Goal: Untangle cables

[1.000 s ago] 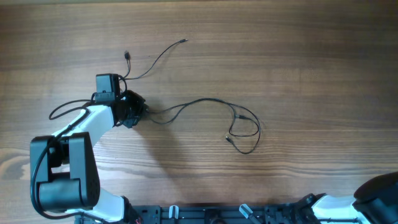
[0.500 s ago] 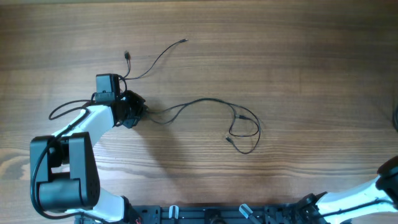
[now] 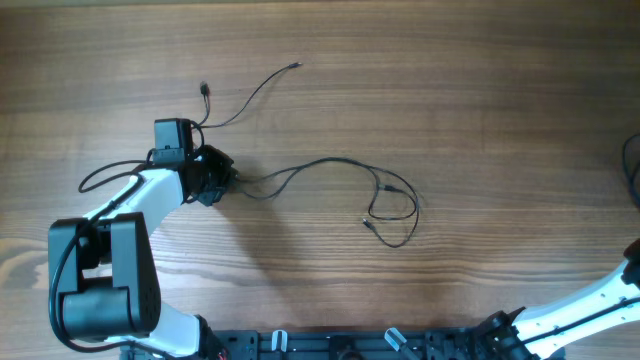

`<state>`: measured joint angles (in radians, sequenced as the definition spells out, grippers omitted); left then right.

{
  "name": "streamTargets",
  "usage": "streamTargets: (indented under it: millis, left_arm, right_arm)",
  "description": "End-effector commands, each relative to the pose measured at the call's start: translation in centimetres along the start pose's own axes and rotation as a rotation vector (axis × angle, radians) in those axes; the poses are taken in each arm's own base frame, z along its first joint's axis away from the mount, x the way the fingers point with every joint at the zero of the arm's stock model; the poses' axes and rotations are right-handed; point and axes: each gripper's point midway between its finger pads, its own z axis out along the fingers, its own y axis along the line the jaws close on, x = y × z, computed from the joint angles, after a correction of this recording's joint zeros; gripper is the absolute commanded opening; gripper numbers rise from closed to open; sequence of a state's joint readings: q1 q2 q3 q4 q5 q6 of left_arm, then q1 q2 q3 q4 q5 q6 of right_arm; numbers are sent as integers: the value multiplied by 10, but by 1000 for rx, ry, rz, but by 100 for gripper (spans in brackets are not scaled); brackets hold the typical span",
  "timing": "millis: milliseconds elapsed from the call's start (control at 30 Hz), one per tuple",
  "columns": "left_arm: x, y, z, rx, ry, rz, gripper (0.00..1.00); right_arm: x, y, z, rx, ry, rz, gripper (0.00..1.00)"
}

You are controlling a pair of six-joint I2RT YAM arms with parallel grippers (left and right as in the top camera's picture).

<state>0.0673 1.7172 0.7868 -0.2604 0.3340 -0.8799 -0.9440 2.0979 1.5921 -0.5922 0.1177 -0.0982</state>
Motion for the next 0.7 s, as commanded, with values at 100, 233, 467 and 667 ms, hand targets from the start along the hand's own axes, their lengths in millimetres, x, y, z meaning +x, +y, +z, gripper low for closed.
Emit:
streamTargets:
  millis: [100, 233, 467, 667]
  left_arm:
    - [1, 52, 14, -179, -33, -32, 11]
    - [1, 52, 14, -180, -33, -32, 12]
    - [1, 52, 14, -179, -33, -31, 4]
    - [36, -22, 13, 191, 182, 164, 4]
  right_arm:
    - [-51, -26, -121, 60, -250, 117, 100]
    - [-84, -50, -219, 106, -513, 240, 100]
    - [-97, -23, -302, -158, -702, 359, 100]
    - [-39, 143, -352, -890, -467, 37, 100]
